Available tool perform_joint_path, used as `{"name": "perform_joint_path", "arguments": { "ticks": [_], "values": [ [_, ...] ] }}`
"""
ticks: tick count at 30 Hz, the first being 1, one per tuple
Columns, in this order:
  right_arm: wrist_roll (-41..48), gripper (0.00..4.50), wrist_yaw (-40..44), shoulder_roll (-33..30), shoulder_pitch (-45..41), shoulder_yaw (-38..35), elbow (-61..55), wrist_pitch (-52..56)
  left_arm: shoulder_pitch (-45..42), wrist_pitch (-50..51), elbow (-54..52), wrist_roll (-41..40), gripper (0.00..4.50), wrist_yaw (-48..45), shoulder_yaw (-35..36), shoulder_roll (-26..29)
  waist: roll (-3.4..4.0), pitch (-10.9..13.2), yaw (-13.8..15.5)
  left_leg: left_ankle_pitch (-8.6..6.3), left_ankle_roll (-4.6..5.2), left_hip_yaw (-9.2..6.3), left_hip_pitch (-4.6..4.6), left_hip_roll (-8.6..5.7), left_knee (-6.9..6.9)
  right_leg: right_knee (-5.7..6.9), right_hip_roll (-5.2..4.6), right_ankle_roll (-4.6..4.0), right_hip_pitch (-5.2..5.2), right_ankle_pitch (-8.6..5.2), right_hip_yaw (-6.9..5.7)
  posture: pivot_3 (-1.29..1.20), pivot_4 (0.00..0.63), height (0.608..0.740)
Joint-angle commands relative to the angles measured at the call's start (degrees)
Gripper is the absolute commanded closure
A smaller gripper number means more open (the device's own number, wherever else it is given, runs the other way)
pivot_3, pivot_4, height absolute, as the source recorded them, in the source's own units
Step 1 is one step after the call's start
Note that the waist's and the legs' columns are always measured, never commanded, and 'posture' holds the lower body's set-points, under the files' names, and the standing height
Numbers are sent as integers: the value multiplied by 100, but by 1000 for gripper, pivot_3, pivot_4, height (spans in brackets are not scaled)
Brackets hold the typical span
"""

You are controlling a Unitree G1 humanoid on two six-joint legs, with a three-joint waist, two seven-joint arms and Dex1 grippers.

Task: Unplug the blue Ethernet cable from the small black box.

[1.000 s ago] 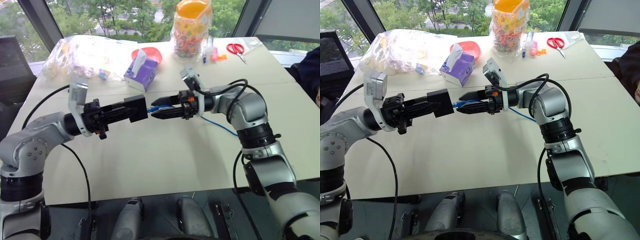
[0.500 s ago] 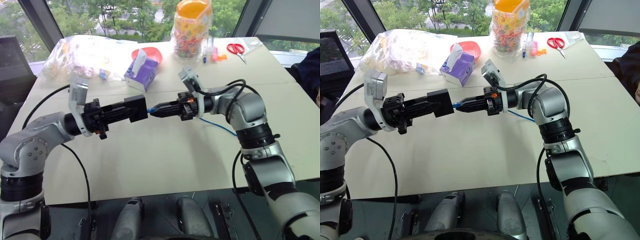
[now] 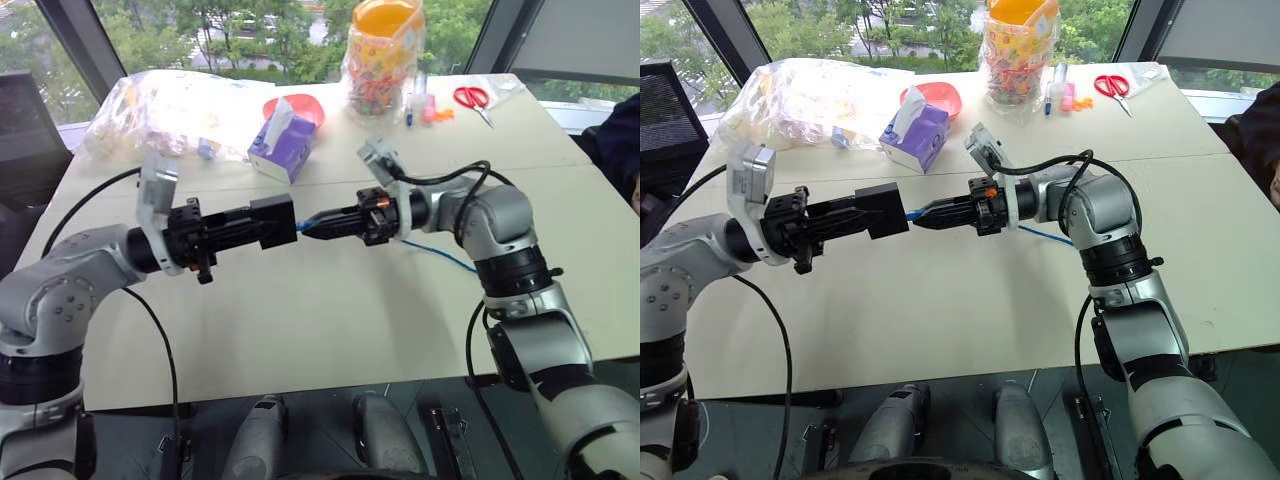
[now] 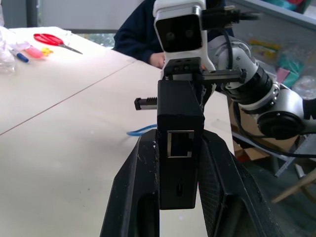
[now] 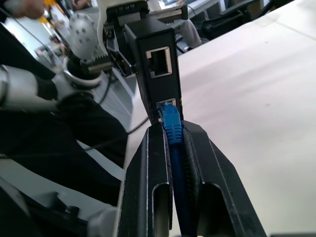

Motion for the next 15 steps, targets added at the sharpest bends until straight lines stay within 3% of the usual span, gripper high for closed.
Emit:
{"name": "perform_joint_path", "arguments": {
  "ticks": [1, 10, 15],
  "values": [
    [665, 4442, 9, -56, -304, -513, -478, 455, 52, 117, -255, -211, 4039, -66, 40, 103, 0, 1, 1, 0, 0, 0, -1, 0, 0, -1, 0, 0, -1, 0, 0, 0, 150, 726],
    [1497, 4442, -374, 163, -373, -992, -869, 1320, 119, 182, -311, -452, 4039, -4, 66, 184, 0, 2, -2, 0, 0, 0, -2, 0, 0, -2, 0, -1, -2, -1, 0, 0, 150, 726],
    [1276, 4442, -314, -37, -310, -944, -456, 1189, 266, 247, -349, -655, 4039, -33, 263, 377, 1, 2, -2, 0, 1, 1, -2, 0, -1, -2, 0, -1, -3, -1, 0, 0, 150, 726]
  ]
}}
